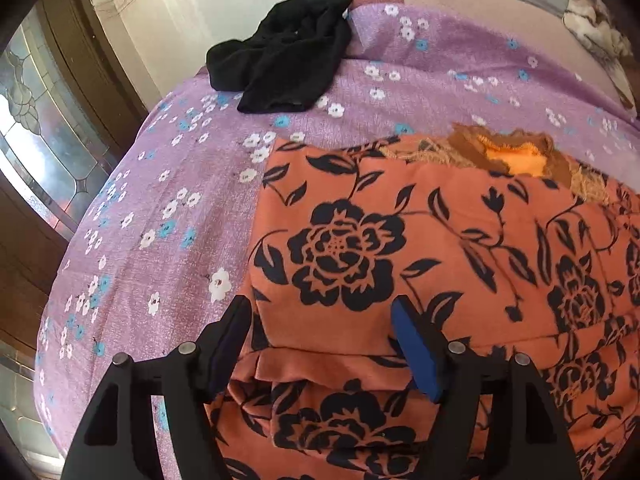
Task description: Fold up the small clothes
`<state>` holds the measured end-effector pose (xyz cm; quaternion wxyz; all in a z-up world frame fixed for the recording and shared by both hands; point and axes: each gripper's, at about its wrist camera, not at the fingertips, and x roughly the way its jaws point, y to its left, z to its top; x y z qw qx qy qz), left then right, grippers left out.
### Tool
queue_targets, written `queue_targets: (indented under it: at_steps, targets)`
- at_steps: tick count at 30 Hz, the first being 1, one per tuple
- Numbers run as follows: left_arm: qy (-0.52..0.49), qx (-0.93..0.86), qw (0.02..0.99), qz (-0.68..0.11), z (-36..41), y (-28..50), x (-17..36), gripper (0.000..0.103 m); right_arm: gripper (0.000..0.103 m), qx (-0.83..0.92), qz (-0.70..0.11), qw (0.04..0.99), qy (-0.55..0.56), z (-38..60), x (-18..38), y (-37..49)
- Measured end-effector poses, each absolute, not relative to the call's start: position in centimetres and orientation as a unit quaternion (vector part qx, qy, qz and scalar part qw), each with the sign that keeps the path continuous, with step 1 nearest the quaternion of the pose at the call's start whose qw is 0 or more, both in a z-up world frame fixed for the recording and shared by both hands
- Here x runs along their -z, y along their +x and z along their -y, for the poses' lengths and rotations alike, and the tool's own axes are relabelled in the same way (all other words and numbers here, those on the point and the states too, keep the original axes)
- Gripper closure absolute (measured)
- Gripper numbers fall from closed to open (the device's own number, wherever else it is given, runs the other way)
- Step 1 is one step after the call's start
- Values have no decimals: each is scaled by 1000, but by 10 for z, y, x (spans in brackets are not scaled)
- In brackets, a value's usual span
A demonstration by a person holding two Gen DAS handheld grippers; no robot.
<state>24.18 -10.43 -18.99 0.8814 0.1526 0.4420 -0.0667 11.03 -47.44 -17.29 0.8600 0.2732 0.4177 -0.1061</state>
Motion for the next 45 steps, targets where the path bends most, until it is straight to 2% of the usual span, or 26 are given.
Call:
queue_targets:
  at_steps: [4, 8, 16, 22, 26, 32, 35, 37, 42, 45]
  targets:
    - [166, 84, 884, -429, 114, 237, 189, 30, 82, 97, -407, 867, 270, 488, 183, 142]
    - [181, 80, 866, -460, 117, 242, 206, 29, 83, 83, -418, 852, 305, 507, 216, 157]
    - [154, 88, 873, -454, 116, 243, 197, 27, 82, 33, -389, 872, 294, 477, 184, 149]
    - [159, 81, 866, -468, 117, 244, 204, 25, 81, 18, -472, 837, 275, 439, 215, 158]
    - [181, 75, 868, -456, 123, 241, 202, 22, 82, 19, -471, 832, 293, 440, 207, 139]
    - [147, 107, 881, -437, 124, 232, 187, 22, 82, 64, -454, 842, 285, 453, 192, 101]
    - [184, 101, 862, -462, 134, 233, 207, 21, 81, 64, -476, 824, 300, 464, 210, 91]
    - [197, 96, 872, -438, 138, 227, 207, 21, 81, 64, -471, 820, 318, 465, 204, 77]
    - [204, 110, 879, -416, 131, 200, 195, 21, 81, 57, -426, 849, 308, 452, 175, 7]
    - [163, 121, 882, -424, 116, 176, 186, 21, 80, 66, -405, 837, 362, 456, 175, -40]
